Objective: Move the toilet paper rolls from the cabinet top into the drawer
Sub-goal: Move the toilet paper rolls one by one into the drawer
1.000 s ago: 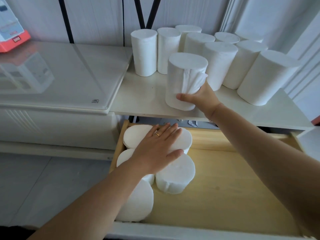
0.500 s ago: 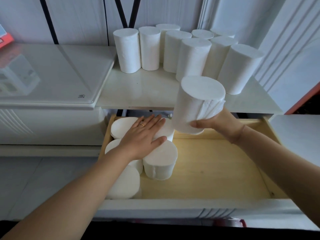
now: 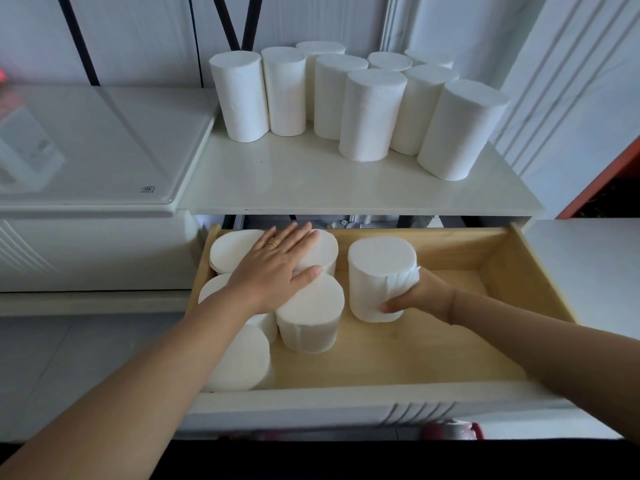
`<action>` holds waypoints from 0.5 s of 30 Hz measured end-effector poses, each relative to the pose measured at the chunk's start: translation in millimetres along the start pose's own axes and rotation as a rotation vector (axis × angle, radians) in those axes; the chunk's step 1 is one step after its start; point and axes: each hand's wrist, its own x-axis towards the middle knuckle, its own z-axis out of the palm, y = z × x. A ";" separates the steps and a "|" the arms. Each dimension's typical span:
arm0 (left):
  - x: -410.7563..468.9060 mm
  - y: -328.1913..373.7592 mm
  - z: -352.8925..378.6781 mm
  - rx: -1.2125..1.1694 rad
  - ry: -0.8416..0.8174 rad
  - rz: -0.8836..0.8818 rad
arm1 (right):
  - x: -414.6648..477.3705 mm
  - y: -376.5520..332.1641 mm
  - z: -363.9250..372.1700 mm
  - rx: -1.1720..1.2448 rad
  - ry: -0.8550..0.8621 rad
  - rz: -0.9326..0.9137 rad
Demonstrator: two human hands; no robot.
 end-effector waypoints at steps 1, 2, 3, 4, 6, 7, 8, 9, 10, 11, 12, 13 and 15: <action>0.0 0.4 0.4 0.000 0.001 0.001 | 0.5 2.5 1.7 -0.011 -0.008 0.006; 0.0 0.3 0.4 0.000 0.002 0.001 | 0.6 4.3 2.4 -0.020 -0.020 0.015; 0.2 0.1 0.2 -0.002 0.003 0.003 | 0.5 5.7 2.2 -0.024 -0.035 0.027; 0.4 -0.2 -0.3 -0.003 0.002 0.004 | -0.5 6.1 0.8 -0.033 -0.055 0.038; 0.7 -0.8 -0.9 -0.009 0.001 0.004 | -3.5 1.7 -5.2 -0.065 -0.121 0.084; 0.8 -0.9 -1.1 -0.011 -0.002 0.004 | -5.4 -1.4 -9.9 -0.077 -0.166 0.106; 1.0 -0.9 -1.2 -0.011 -0.005 0.005 | -7.2 -4.9 -15.1 -0.078 -0.217 0.113; 1.0 -0.7 -1.1 -0.011 -0.008 0.004 | -8.2 -7.9 -20.8 -0.044 -0.265 0.115; 0.9 -0.6 -1.0 -0.010 -0.011 0.004 | -7.9 -10.1 -26.5 0.036 -0.297 0.135; 1.1 -0.4 -0.8 -0.010 -0.014 0.003 | -7.4 -12.6 -30.5 0.139 -0.305 0.170; 1.1 -0.5 -1.0 -0.011 -0.017 0.002 | -6.8 -15.2 -31.9 0.220 -0.301 0.196; 1.2 -0.4 -1.1 -0.012 -0.018 0.000 | -5.6 -17.9 -30.7 0.275 -0.285 0.221; 1.3 -0.4 -1.3 -0.012 -0.016 -0.002 | -1.5 -20.4 -24.4 0.284 -0.192 0.257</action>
